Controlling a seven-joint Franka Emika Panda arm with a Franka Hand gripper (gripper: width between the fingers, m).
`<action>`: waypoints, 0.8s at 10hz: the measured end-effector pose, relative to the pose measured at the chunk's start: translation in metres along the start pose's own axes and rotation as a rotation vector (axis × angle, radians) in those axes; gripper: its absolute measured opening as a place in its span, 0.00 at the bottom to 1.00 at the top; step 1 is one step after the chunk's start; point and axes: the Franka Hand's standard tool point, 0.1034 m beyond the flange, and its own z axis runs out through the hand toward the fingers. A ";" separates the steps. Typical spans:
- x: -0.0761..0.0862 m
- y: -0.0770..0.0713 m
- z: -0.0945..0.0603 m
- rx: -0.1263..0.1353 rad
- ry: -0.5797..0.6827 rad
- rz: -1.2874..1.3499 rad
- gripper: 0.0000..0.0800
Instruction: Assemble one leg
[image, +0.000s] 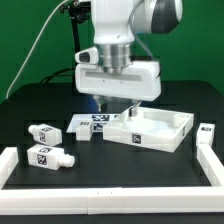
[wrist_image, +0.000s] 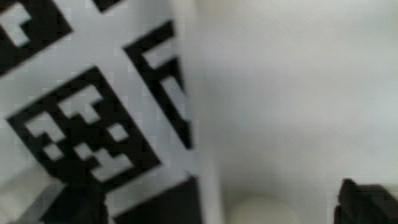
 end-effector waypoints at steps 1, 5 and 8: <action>0.002 -0.004 -0.001 0.004 0.014 -0.003 0.81; 0.011 -0.024 -0.004 0.020 0.038 -0.032 0.66; 0.012 -0.025 -0.004 0.021 0.039 -0.032 0.26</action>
Offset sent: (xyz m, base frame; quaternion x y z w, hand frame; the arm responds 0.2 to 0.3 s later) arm 0.0273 0.0252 0.0017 0.0504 0.0286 0.0230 0.9981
